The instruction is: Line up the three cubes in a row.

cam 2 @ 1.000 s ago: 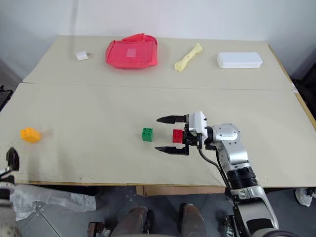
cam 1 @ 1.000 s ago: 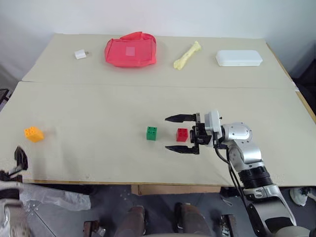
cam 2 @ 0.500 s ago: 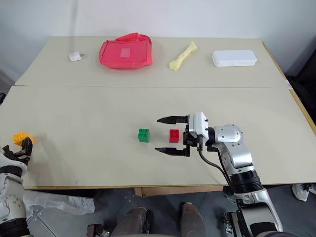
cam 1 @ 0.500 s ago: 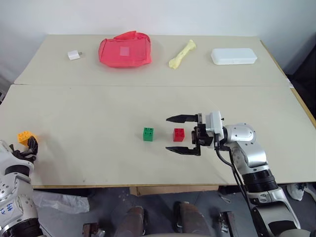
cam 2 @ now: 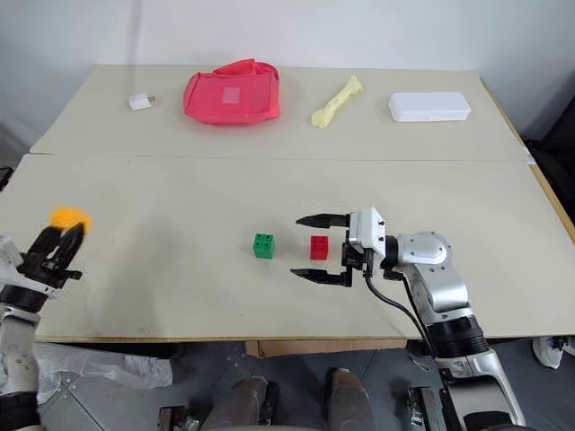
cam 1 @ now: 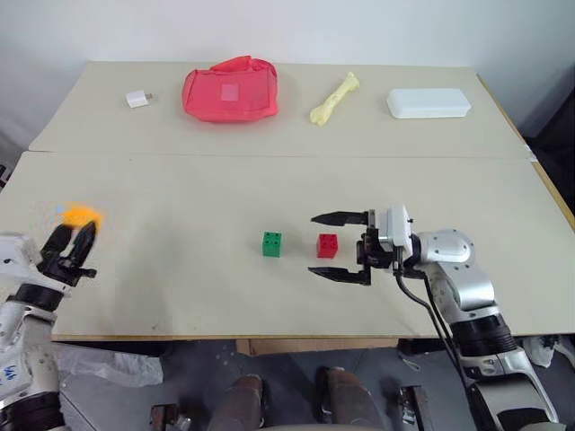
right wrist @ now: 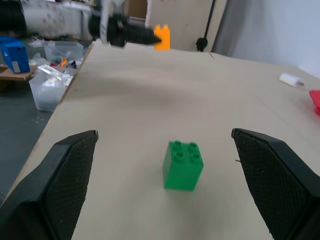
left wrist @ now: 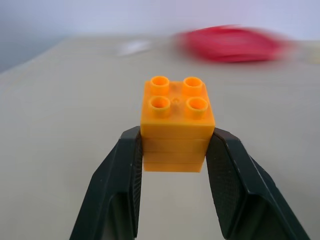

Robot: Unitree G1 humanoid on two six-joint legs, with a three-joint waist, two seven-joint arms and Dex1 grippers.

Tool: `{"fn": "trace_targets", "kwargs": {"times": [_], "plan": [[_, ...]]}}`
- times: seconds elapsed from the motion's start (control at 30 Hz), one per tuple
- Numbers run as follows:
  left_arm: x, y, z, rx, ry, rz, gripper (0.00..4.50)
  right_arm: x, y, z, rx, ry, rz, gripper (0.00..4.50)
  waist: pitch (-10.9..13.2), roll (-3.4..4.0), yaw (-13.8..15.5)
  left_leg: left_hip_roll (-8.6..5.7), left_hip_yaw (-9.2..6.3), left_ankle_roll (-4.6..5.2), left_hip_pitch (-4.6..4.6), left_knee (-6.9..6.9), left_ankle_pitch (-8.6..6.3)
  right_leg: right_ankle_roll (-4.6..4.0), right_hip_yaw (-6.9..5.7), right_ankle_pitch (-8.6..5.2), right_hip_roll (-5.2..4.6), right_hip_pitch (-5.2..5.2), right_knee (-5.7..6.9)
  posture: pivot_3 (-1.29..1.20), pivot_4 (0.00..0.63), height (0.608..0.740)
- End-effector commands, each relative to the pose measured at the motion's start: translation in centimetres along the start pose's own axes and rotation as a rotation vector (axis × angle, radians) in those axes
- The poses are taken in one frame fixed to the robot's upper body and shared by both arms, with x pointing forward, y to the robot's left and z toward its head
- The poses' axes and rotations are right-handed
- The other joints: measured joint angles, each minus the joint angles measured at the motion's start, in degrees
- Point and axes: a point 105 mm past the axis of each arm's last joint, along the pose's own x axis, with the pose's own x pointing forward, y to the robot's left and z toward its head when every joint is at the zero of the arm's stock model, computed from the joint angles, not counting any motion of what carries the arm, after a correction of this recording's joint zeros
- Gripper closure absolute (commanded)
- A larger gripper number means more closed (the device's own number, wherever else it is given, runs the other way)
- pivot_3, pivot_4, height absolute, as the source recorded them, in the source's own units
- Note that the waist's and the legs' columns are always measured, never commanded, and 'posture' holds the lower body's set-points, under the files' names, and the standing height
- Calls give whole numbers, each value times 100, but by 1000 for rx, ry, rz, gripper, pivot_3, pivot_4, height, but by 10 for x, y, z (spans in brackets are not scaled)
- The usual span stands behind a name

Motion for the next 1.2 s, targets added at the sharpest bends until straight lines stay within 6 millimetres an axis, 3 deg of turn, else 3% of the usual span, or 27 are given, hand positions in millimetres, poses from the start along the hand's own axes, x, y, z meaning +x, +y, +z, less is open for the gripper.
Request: {"fn": "trace_targets", "kwargs": {"times": [0.03,0.17,0.37,0.63,0.8,1.1,1.2], "plan": [[20,-43,3,-6,71,-385,3045,-13,-3,8,-42,11,-40,0,-3,27,1,-1,1,0,4,0,0,0,2,0,0,3,0,0,150,740],[42,-63,-11,78,174,-697,3045,-21,3,6,-31,32,-73,0,1,33,0,1,0,-3,6,-3,2,-5,0,-3,8,-3,6,0,150,740],[74,-60,-28,156,248,-897,3045,-41,23,6,13,89,-133,0,2,33,1,-2,12,-4,0,-5,3,-6,-30,-4,25,-17,20,0,150,740],[82,-64,-42,204,259,-998,3045,-54,39,10,37,137,-196,0,5,26,15,-12,42,20,0,4,2,11,-31,4,29,-19,22,0,150,740],[94,-59,-43,186,252,-939,3045,-57,45,11,46,145,-211,0,5,24,76,-16,40,23,0,7,3,15,-32,6,26,-17,23,0,150,740],[103,-66,-48,140,295,-979,3045,-63,49,13,47,168,-229,0,4,19,167,-25,40,32,0,10,7,19,-31,9,24,-14,27,0,150,740],[105,-65,-48,135,306,-968,2028,-63,48,12,47,169,-230,0,3,19,151,-29,42,36,0,11,9,25,-28,12,23,-13,27,0,150,740]]}}
